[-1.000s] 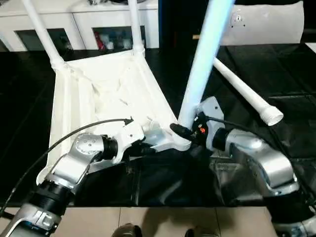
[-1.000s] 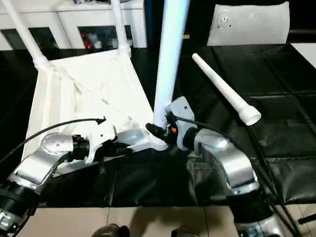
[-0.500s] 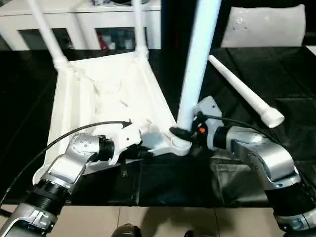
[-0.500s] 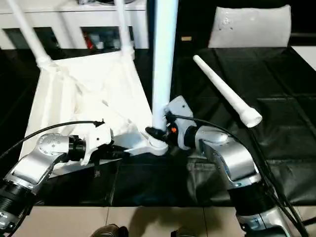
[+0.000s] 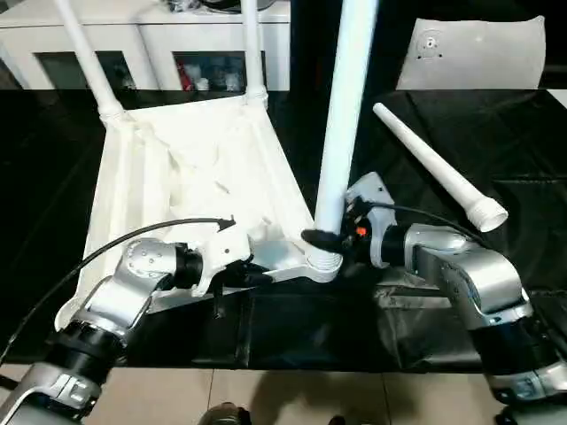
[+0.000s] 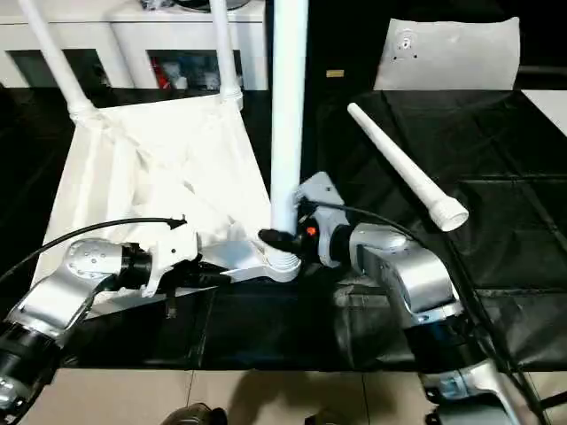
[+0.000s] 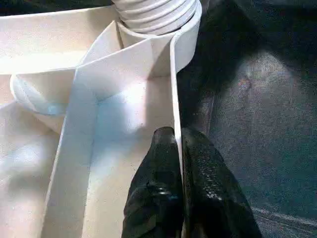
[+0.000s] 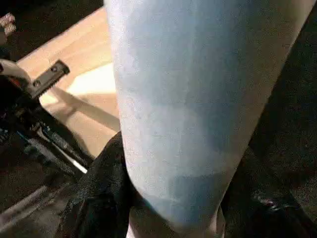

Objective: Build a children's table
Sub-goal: Insert table leg to table base

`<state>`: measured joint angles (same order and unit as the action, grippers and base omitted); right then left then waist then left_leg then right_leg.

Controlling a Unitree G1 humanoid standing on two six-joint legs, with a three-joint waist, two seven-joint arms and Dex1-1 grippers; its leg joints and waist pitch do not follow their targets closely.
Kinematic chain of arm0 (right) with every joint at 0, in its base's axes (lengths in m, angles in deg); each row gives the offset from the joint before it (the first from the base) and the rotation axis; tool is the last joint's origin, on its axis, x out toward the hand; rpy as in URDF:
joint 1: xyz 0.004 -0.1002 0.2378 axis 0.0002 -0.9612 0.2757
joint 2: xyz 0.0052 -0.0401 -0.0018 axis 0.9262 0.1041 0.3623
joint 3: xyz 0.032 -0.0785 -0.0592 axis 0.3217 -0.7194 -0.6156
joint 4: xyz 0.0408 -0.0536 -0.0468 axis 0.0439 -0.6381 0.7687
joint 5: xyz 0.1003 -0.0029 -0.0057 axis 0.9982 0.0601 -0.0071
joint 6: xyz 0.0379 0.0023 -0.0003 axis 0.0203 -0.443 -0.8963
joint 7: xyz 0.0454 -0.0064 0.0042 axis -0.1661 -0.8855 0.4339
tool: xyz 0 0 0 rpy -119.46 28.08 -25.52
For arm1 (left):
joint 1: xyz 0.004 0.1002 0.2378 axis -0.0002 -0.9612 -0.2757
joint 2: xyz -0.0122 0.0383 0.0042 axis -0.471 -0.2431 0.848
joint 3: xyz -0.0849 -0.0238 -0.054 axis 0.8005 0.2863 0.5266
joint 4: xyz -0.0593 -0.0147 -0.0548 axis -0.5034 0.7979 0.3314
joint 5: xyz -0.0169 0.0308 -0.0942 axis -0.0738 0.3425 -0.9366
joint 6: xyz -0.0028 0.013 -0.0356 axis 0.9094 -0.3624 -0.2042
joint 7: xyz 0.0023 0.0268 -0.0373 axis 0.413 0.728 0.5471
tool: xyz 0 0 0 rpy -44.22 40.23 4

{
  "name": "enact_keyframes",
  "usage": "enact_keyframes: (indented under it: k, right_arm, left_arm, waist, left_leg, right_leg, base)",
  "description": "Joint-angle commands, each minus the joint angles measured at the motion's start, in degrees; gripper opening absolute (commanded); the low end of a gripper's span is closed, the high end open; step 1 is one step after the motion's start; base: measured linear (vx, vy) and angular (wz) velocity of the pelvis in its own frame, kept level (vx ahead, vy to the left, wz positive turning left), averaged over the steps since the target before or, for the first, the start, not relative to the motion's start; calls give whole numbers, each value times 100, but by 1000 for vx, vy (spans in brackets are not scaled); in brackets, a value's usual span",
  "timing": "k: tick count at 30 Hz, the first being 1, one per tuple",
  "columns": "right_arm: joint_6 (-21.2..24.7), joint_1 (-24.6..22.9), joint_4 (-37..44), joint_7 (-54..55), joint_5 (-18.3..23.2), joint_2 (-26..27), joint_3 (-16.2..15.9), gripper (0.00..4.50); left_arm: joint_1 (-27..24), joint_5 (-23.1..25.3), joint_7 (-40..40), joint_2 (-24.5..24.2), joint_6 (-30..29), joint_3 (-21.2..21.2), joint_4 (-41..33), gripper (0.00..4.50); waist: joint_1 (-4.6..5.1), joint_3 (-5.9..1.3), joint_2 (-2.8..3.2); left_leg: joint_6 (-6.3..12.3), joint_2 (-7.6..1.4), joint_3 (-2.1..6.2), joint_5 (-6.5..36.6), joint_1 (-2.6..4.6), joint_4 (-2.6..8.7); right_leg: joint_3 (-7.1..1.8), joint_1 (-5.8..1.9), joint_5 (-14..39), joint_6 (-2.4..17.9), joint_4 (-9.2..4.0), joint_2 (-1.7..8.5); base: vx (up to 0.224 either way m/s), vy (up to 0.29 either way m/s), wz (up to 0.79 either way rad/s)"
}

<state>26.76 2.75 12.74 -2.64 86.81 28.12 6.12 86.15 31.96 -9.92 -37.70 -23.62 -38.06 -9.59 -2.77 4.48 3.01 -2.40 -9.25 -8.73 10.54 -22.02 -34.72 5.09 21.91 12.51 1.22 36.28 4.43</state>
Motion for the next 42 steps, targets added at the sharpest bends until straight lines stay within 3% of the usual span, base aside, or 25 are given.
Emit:
enact_keyframes:
  k: [1,2,3,4,7,8,9,11,13,14,17,20,21,22,23,24,25,27,28,30,34,37,38,39,42]
  right_arm:
    - [-80,-197,-159,13,69,62,52,195]
    - [-150,-300,-154,32,93,94,110,195]
    - [-183,-348,-149,46,102,113,136,195]
    - [-244,-437,-138,73,117,147,184,195]
    - [-501,-743,-88,172,129,274,323,195]
    - [-560,-802,-75,193,114,292,333,195]
    - [-843,-1066,-30,332,41,381,408,195]
    - [-967,-1174,-15,408,7,420,443,195]
    - [-1224,-1352,55,520,-118,432,441,195]
    - [-1224,-1352,55,520,-118,432,441,195]
    - [-1519,-1540,176,603,-289,411,431,195]
    - [-1624,-1602,215,604,-364,369,381,195]
    - [-1771,-1626,222,587,-506,290,264,195]
    - [-1847,-1629,226,544,-584,233,170,195]
    - [-1901,-1630,233,516,-639,195,100,195]
    - [-2020,-1552,240,393,-868,38,-148,195]
    - [-2020,-1552,240,393,-868,38,-148,195]
    - [-2130,-1496,214,279,-1047,-77,-330,195]
    - [-2165,-1455,168,195,-1120,-129,-424,195]
    - [-2203,-1349,21,88,-1157,-139,-510,195]
    - [-2199,-1162,-241,-180,-1117,-198,-644,195]
    - [-2300,-882,-670,-547,-1134,-227,-796,195]
    - [-2292,-800,-768,-624,-1120,-206,-815,195]
    - [-2271,-695,-894,-798,-1077,-182,-841,195]
    - [-2206,-616,-973,-1070,-1026,-191,-929,195]
  left_arm:
    - [127,-5,1,40,122,1,-56,0]
    - [137,-21,58,62,112,49,-22,0]
    - [144,-31,76,70,106,70,-7,0]
    - [155,-48,109,86,96,108,21,0]
    - [196,-91,185,133,66,200,89,0]
    - [203,-99,194,142,67,215,99,0]
    - [235,-118,221,181,72,259,143,0]
    - [249,-121,224,195,76,272,163,0]
    - [263,-120,213,213,78,269,188,0]
    - [263,-120,213,213,78,269,188,0]
    - [284,-116,207,244,99,266,226,0]
    - [298,-108,198,249,116,267,252,0]
    - [307,-76,194,241,151,251,279,0]
    - [317,-37,190,230,189,230,307,0]
    - [325,-1,186,218,223,211,328,0]
    - [345,88,196,182,288,170,356,0]
    - [345,88,196,182,288,170,356,0]
    - [356,144,205,162,321,147,366,0]
    - [356,150,209,160,324,147,371,0]
    - [351,158,220,157,333,152,376,0]
    - [365,146,174,145,357,154,389,0]
    - [429,127,-54,117,476,104,465,0]
    - [477,119,-149,112,517,84,514,0]
    - [560,122,-306,105,599,39,587,0]
    - [710,86,-460,132,649,24,728,0]
  waist:
    - [-16,-428,9]
    - [-35,-432,96]
    - [-39,-428,99]
    - [-48,-437,63]
    - [-68,-434,104]
    - [-62,-431,89]
    - [-71,-418,191]
    - [-69,-422,172]
    - [-69,-425,220]
    - [-63,-424,205]
    - [-71,-435,243]
    - [-70,-440,227]
    - [-70,-430,254]
    - [-65,-428,203]
    - [-72,-423,222]
    - [-62,-417,148]
    - [-68,-415,170]
    - [-61,-409,160]
    - [-52,-406,116]
    - [-57,-410,141]
    - [-38,-391,122]
    - [-6,-337,111]
    - [-5,-303,142]
    - [13,-294,106]
    - [29,-267,99]
  left_leg:
    - [201,-374,86,813,82,387]
    - [175,-368,102,831,86,383]
    - [160,-369,98,885,81,385]
    - [165,-373,92,886,87,388]
    - [181,-365,91,958,86,393]
    - [183,-363,95,986,78,399]
    - [122,-372,105,1181,89,411]
    - [81,-367,107,1336,95,428]
    - [57,-367,117,1371,97,434]
    - [64,-368,116,1358,90,438]
    - [91,-373,117,1340,94,436]
    - [131,-368,118,1291,80,440]
    - [133,-368,121,1323,80,442]
    - [134,-371,117,1343,75,448]
    - [121,-369,119,1361,79,450]
    - [132,-363,106,1344,71,452]
    - [142,-357,109,1330,68,446]
    - [165,-366,105,1349,77,447]
    - [184,-370,98,1340,72,448]
    - [222,-371,102,1274,63,442]
    - [249,-382,103,1358,68,454]
    - [216,-370,104,1589,77,469]
    - [215,-363,102,1643,80,472]
    - [198,-359,103,1713,75,483]
    - [180,-375,113,1775,86,501]
  right_leg:
    - [-370,-299,291,1461,-411,466]
    - [-363,-304,277,1467,-394,472]
    - [-367,-303,250,1459,-409,472]
    - [-366,-303,187,1461,-414,468]
    - [-360,-292,246,1445,-433,467]
    - [-357,-303,310,1434,-436,467]
    - [-354,-278,528,1380,-457,466]
    - [-356,-284,707,1314,-486,466]
    - [-353,-279,780,1274,-484,465]
    - [-353,-282,770,1255,-492,459]
    - [-355,-266,688,1252,-486,462]
    - [-348,-278,591,1261,-479,459]
    - [-350,-274,631,1261,-483,463]
    - [-349,-276,675,1244,-500,460]
    - [-348,-276,758,1205,-499,458]
    - [-356,-284,864,1164,-510,459]
    - [-356,-283,924,1159,-511,468]
    - [-359,-266,1109,1117,-532,466]
    - [-366,-263,1152,1103,-545,468]
    - [-360,-261,1120,1133,-525,473]
    - [-363,-247,1152,1155,-532,463]
    - [-362,-226,1486,1108,-571,468]
    - [-366,-204,1570,1085,-595,471]
    - [-367,-215,1679,1064,-602,466]
    - [-375,-201,1775,1038,-614,474]
  base:
    - [0,0,0]
    - [0,0,0]
    - [0,0,0]
    - [0,0,0]
    - [0,0,0]
    - [0,0,0]
    - [0,0,0]
    - [0,0,0]
    - [0,0,0]
    - [0,0,0]
    - [0,0,0]
    - [0,0,0]
    - [0,0,0]
    - [0,0,0]
    - [0,0,0]
    - [0,0,0]
    - [0,0,0]
    - [0,0,0]
    - [0,0,0]
    - [0,0,0]
    - [0,0,0]
    - [0,0,0]
    - [0,0,0]
    - [0,0,0]
    - [0,0,0]
